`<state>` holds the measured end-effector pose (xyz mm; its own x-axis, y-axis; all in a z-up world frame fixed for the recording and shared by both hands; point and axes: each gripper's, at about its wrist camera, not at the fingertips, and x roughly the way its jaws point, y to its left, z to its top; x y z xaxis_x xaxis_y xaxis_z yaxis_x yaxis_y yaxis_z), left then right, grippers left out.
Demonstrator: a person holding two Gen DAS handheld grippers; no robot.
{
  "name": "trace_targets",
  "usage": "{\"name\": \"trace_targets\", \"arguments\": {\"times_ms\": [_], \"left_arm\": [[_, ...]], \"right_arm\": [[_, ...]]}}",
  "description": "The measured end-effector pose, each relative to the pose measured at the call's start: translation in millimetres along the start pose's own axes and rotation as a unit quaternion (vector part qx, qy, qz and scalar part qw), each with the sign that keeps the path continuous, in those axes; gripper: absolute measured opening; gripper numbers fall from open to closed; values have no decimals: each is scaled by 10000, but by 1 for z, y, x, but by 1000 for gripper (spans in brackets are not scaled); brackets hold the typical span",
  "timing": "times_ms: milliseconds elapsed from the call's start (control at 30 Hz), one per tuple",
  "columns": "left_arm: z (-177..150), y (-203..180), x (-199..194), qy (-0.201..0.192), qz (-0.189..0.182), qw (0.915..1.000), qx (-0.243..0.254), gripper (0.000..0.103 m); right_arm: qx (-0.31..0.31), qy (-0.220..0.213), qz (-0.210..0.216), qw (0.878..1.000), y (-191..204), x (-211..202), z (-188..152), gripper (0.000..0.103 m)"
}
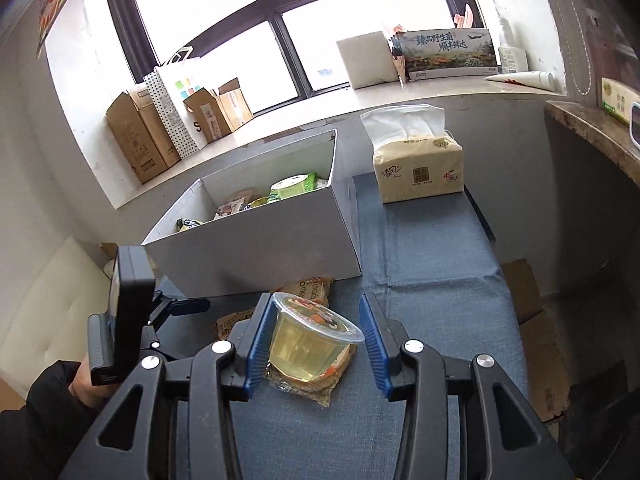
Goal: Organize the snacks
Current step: 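Grasp the second jelly cup with the right tool while the left tool grasps a rice-cracker bag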
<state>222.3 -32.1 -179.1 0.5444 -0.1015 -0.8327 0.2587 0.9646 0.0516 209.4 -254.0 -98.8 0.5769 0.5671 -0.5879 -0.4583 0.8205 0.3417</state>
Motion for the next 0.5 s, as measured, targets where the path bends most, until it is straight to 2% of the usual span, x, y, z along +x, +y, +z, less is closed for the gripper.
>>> {"name": "trace_targets", "arguments": {"times_ms": [33,67,100,200,300,500], "left_arm": [[1,1,3,41,-63,10000,6,66],[1,3,2,-8,-213,9998,-36,61],[0,4,1,-27,-232,9997,-48,52],[-7,6,-7,-52,-210,9998,-25,51],[-18,11,-26,-217,-326,9990,-203,51],[-50,19,-92,-738,-140,9942,-768,51]], "right_arm": [[24,4,45,10000,0,0,-1,47],[29,3,44,10000,-1,-2,-3,47],[39,13,45,10000,-1,-1,-4,47],[62,51,76,9999,0,0,-6,47],[84,47,147,9998,1,-2,-10,47],[-153,111,250,9995,22,-3,-18,47]]}}
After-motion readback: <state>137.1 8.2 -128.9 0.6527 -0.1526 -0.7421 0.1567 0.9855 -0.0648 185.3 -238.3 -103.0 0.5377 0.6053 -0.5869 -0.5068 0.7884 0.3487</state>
